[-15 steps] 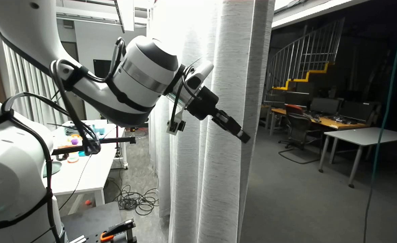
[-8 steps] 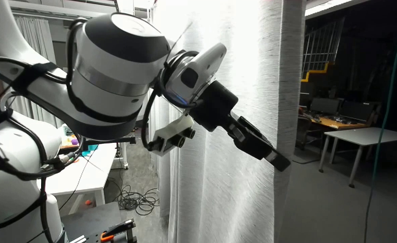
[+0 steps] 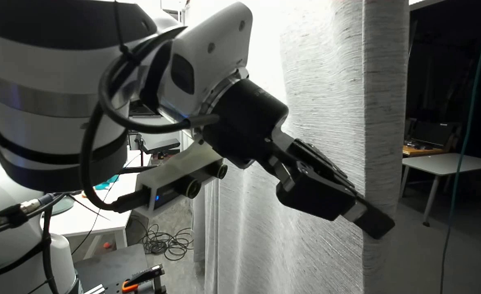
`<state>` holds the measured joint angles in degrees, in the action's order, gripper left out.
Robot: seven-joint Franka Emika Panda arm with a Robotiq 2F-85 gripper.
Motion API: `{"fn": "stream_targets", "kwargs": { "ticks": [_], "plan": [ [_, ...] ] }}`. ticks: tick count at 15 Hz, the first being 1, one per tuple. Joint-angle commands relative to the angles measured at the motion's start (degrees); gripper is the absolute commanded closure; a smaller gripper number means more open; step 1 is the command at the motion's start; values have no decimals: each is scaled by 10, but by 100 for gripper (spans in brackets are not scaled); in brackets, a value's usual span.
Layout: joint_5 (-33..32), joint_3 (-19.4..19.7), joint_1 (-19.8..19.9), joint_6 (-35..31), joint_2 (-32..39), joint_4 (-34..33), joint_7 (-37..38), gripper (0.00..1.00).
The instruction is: Draw the curtain
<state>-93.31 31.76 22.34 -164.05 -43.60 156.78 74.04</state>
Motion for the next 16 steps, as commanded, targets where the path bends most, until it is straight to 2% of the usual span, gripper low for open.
{"fn": "stream_targets", "kwargs": {
  "ticks": [1, 2, 5, 7, 9, 11, 13, 14, 16],
  "plan": [
    [-42, 33, 26, -26, 19, 31, 11, 99],
    [-53, 37, 18, -43, 50, 4, 22, 99],
    [-46, 27, 34, -31, 8, 30, -2, 99],
    [-50, 27, 20, -46, 14, 16, 0, 99],
    [-50, 6, -29, -79, 32, 2, 20, 99],
    [-30, -32, -95, -95, 69, -21, 42, 99],
    [-10, -57, -152, -103, 119, -49, 31, 99],
    [1, -58, -183, -117, 158, -73, 22, 99],
    [36, -52, -225, -97, 218, -119, -2, 99]
  ]
}}
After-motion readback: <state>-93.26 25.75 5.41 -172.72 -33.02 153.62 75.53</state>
